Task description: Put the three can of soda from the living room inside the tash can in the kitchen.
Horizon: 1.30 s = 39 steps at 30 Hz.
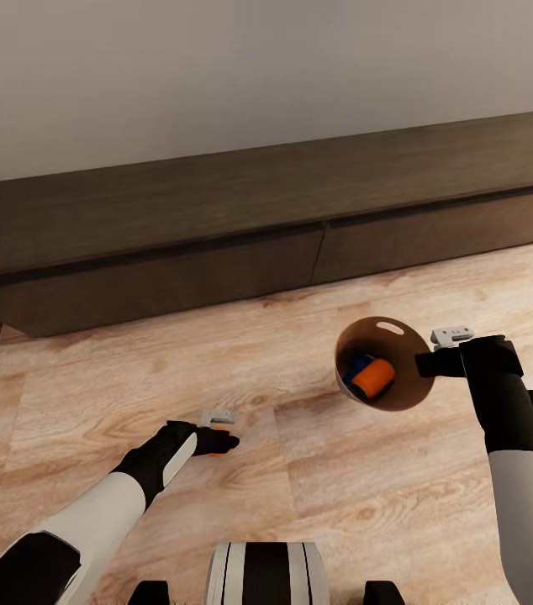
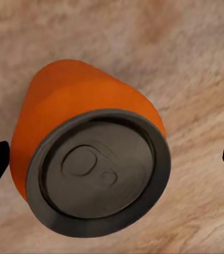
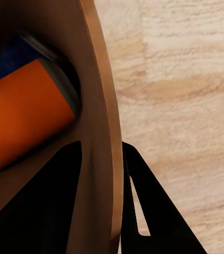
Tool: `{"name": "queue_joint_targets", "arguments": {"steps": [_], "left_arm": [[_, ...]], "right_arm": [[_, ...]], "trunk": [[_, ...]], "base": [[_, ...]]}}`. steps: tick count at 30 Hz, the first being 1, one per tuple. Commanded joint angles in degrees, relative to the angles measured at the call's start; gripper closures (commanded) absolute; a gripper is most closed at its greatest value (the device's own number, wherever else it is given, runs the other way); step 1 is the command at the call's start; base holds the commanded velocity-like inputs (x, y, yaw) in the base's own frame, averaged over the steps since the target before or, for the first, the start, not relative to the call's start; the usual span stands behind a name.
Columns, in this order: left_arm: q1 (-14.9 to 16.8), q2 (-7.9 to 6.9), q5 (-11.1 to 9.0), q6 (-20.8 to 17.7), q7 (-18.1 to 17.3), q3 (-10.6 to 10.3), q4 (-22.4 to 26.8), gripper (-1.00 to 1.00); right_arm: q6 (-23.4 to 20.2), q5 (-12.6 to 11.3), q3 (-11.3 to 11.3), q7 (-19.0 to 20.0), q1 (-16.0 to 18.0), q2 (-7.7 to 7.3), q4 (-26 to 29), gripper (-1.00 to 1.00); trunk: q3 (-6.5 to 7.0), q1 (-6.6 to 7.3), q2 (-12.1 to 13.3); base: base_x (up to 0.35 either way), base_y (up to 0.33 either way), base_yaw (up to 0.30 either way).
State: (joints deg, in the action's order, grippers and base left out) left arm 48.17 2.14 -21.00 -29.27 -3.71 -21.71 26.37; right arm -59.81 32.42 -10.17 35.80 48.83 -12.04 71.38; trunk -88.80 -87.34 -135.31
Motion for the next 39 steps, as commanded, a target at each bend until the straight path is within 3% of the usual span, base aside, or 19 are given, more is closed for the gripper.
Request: {"name": "queue_joint_targets", "arguments": {"steps": [1,3,4,27,39], "left_arm": [[0.0,0.01,0.0,0.0,0.0,0.0,0.0,-1.0],[0.0,0.01,0.0,0.0,0.0,0.0,0.0,-1.0],[0.0,0.0,0.0,0.0,0.0,0.0,0.0,1.0],[0.0,0.05,0.0,0.0,0.1,0.0,0.0,1.0],[0.0,0.05,-0.1,-1.1,-0.2,0.0,-0.2,1.0]], "right_arm": [[-0.2,-0.8,0.0,0.1,0.0,0.0,0.0,1.0],[-0.2,-0.8,0.0,0.1,0.0,0.0,0.0,1.0],[-0.2,-0.8,0.0,0.1,0.0,0.0,0.1,1.0],[-0.2,-0.8,0.0,0.1,-0.2,-0.01,1.7,1.0],[-0.2,-0.8,0.0,0.2,-0.3,0.01,5.4,1.0]], "trunk": [[-0.02,0.01,0.0],[-0.06,0.01,0.0],[-0.06,0.01,0.0],[-0.08,0.01,0.0],[2.07,2.64,4.8]], "base": [[0.0,0.0,0.0],[0.0,0.0,0.0],[0.0,0.0,0.0],[0.0,0.0,0.0],[0.0,0.0,0.0]]}}
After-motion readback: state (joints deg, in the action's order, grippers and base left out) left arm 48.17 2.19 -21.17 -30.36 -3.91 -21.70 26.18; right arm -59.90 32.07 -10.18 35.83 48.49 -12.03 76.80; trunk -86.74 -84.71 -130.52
